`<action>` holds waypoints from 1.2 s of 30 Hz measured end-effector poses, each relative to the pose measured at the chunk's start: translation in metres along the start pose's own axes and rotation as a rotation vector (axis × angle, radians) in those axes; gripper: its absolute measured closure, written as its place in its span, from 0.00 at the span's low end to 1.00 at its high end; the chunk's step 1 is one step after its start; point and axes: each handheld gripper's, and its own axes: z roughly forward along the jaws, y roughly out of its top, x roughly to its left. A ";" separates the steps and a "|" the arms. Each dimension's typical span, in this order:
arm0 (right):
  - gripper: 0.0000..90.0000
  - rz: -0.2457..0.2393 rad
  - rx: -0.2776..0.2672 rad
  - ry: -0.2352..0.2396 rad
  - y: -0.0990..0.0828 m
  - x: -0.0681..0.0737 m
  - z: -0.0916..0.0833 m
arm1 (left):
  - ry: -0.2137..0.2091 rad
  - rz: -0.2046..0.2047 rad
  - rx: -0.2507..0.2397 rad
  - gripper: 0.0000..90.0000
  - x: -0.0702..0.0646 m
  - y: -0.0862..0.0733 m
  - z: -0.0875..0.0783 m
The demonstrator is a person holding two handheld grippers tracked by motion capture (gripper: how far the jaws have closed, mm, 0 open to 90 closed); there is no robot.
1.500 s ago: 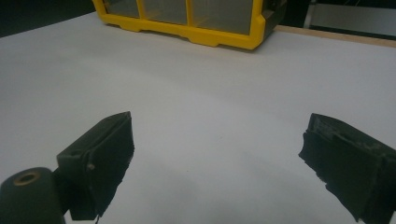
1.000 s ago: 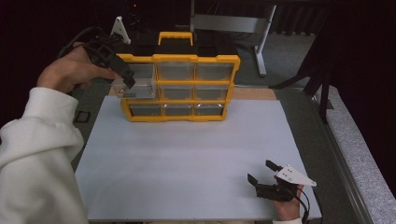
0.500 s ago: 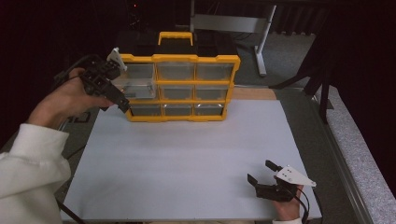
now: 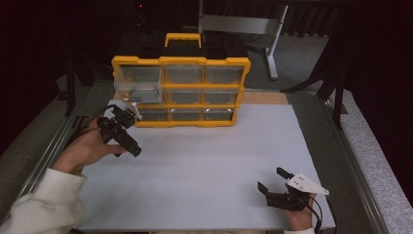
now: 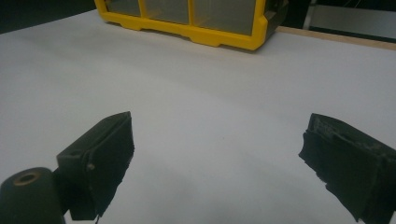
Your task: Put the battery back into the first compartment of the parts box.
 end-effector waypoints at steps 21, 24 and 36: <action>0.10 -0.012 0.000 0.003 0.000 0.001 0.001 | -0.101 -0.026 -0.688 0.00 -0.062 -0.087 0.124; 0.10 -0.019 -0.010 0.001 0.001 0.002 0.001 | -0.065 -0.079 -0.837 0.00 -0.063 -0.102 0.126; 0.10 -0.027 -0.048 0.012 0.002 0.006 0.003 | -0.035 -0.090 -1.163 0.00 -0.067 -0.130 0.108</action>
